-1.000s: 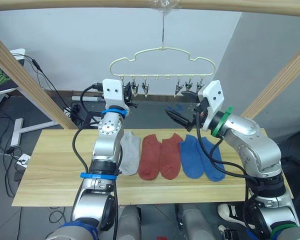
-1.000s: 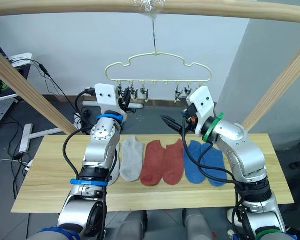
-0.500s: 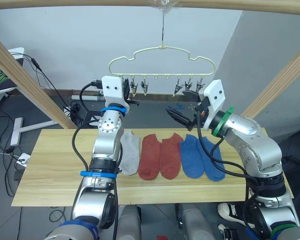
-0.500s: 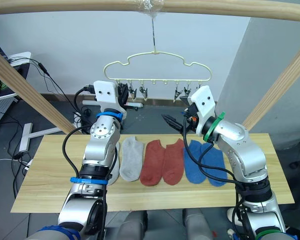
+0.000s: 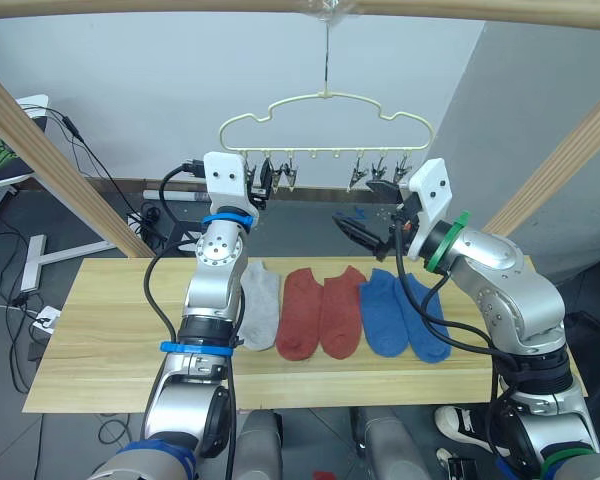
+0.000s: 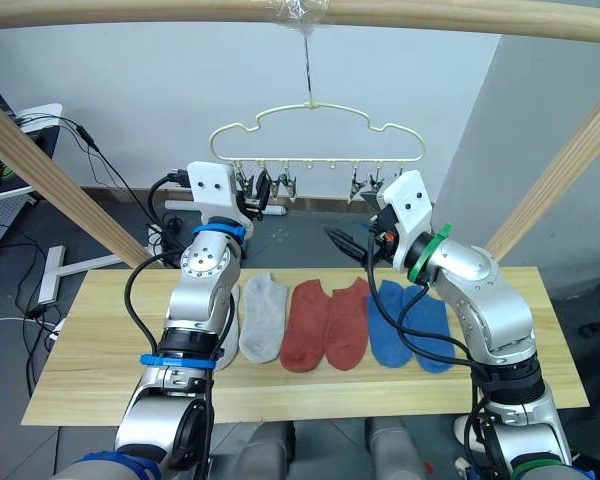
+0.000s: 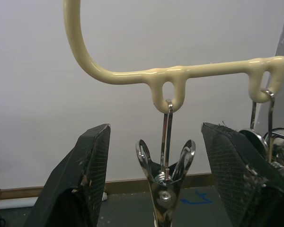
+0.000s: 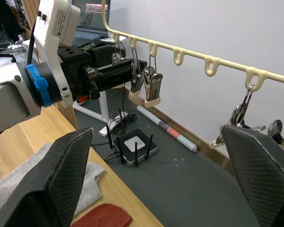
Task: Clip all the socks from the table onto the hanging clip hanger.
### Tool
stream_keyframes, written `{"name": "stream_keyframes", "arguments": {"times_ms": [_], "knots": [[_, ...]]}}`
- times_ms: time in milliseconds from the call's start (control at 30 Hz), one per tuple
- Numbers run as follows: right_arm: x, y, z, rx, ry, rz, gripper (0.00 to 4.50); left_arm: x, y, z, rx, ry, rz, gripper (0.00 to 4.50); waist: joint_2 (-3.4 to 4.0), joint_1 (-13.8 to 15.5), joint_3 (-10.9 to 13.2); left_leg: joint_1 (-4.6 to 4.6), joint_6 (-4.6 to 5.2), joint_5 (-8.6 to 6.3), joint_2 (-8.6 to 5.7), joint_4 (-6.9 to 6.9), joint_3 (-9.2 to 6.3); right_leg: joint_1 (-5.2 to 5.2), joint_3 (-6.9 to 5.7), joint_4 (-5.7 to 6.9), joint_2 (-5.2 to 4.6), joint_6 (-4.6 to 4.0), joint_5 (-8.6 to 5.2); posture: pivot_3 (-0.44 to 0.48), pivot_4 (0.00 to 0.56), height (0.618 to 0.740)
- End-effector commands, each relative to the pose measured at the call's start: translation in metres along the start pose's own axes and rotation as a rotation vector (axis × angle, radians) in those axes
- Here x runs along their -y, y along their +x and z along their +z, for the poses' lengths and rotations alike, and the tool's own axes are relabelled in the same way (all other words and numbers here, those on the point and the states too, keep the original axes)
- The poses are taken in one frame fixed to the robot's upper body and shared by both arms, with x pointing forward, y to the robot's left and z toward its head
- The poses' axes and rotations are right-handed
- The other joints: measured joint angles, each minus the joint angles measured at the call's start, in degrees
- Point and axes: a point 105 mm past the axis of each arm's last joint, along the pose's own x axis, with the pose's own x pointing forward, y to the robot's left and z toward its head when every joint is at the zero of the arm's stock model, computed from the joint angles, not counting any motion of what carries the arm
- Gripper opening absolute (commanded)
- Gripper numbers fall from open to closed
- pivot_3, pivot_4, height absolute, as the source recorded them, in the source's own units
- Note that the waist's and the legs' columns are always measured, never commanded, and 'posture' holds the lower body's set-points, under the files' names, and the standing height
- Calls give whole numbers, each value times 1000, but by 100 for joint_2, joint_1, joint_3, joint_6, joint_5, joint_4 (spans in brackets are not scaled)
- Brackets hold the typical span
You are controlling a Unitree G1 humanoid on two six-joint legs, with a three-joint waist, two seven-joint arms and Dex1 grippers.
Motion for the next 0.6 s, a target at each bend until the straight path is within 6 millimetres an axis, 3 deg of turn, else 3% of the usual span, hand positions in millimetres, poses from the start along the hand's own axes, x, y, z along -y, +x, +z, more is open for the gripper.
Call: {"name": "stream_keyframes", "arguments": {"times_ms": [33,233,333,500,600], "knots": [[0,-2,18,59,-34,0,4500,-1,4,17,59,9,-1,3176,0,0,0,0,0,0,0,0,0,0,0,0,0,0,0,-24,287,740],[0,-2,17,58,-30,-2,4500,3,4,22,84,8,-13,3176,0,0,1,0,0,0,0,0,0,0,0,0,0,0,0,-24,291,740],[0,-2,17,57,-23,-2,4500,5,4,23,92,-5,-25,2645,0,0,1,0,0,0,0,0,0,0,0,0,0,0,0,-24,291,740],[-1,-3,14,50,-19,-4,4500,7,3,22,91,-6,-33,1140,0,0,1,0,0,0,0,0,0,0,0,0,0,0,0,-25,293,740],[-1,-3,14,48,-19,-4,4500,7,2,22,92,-5,-34,512,0,0,1,0,0,0,0,0,0,0,0,0,0,0,0,-25,291,740]]}}
